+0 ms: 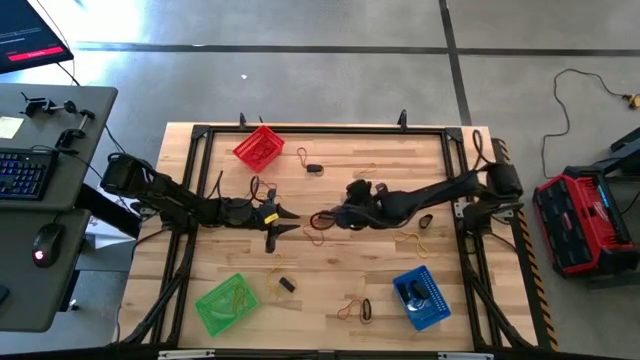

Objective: Sort rubber bands into baskets
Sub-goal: Put the yellow rubber band into the green basket

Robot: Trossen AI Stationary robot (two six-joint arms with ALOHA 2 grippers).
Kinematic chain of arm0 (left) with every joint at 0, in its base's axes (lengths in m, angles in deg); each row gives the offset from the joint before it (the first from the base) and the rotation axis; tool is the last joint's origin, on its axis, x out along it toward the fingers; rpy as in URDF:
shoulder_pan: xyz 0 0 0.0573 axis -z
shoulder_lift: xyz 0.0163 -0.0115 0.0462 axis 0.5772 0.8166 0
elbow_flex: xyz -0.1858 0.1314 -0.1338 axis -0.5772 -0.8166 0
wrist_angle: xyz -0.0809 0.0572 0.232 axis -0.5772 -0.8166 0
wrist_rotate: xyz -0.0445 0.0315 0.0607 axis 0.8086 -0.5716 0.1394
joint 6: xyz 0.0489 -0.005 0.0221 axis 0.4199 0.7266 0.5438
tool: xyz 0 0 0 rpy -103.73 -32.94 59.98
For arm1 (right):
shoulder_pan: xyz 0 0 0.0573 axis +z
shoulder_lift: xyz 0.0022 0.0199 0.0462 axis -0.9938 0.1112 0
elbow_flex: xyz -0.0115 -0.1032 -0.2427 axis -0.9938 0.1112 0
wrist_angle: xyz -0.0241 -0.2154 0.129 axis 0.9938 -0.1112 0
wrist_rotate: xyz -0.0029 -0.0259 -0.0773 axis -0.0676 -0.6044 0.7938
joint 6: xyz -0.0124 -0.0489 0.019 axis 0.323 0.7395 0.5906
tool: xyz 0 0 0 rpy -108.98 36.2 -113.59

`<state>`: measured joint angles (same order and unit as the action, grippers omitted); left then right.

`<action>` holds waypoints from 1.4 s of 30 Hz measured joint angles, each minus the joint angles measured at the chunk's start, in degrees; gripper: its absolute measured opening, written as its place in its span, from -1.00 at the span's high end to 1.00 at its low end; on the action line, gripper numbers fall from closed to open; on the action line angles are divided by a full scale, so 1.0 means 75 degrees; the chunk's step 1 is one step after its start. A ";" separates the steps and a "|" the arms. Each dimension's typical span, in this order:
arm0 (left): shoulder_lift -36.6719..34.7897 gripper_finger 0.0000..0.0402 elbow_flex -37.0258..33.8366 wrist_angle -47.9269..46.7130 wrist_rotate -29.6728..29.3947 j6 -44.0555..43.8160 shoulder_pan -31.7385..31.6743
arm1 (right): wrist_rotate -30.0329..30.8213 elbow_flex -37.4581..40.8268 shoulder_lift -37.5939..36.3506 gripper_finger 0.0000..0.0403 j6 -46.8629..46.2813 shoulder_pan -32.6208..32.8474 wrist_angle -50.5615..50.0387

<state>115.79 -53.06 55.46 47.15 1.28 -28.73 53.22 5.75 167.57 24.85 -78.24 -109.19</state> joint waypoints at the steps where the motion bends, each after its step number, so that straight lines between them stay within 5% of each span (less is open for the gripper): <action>1: 0.0000 0.44 0.0000 -0.0020 0.0000 0.0001 0.0000 | -0.0119 0.0000 0.0118 0.98 0.0071 -0.0061 -0.0024; 12: 0.0000 0.44 0.0000 -0.0074 0.0204 0.0000 0.0058 | -0.1261 0.0000 0.0557 0.47 0.1671 -0.1176 -0.0307; 17: 0.0000 0.44 0.0000 -0.0135 0.0201 0.0002 0.0058 | -0.2153 0.0000 0.0645 0.39 0.2052 -0.1779 -0.0528; 26: 0.0000 0.44 -0.0003 -0.0283 0.0200 -0.0001 0.0058 | -0.2706 0.0000 0.0941 0.52 0.2399 -0.2084 -0.0360; 32: 0.0000 0.44 -0.0003 -0.0661 0.0198 -0.0006 0.0058 | -0.2871 -0.0006 0.0982 0.81 0.2812 -0.2133 -0.0274; 35: 0.0000 0.44 -0.0003 -0.0842 0.0198 -0.0075 0.0058 | -0.3001 -0.0006 0.0982 0.97 0.3317 -0.2187 -0.0237; 42: 0.0000 0.44 -0.0003 -0.0872 0.0201 -0.0189 0.0058 | -0.3530 -0.0003 0.0863 0.99 0.5138 -0.2233 -0.0197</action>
<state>115.79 -53.09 48.92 48.66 -0.14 -28.30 26.75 5.73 174.04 63.38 -94.99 -110.66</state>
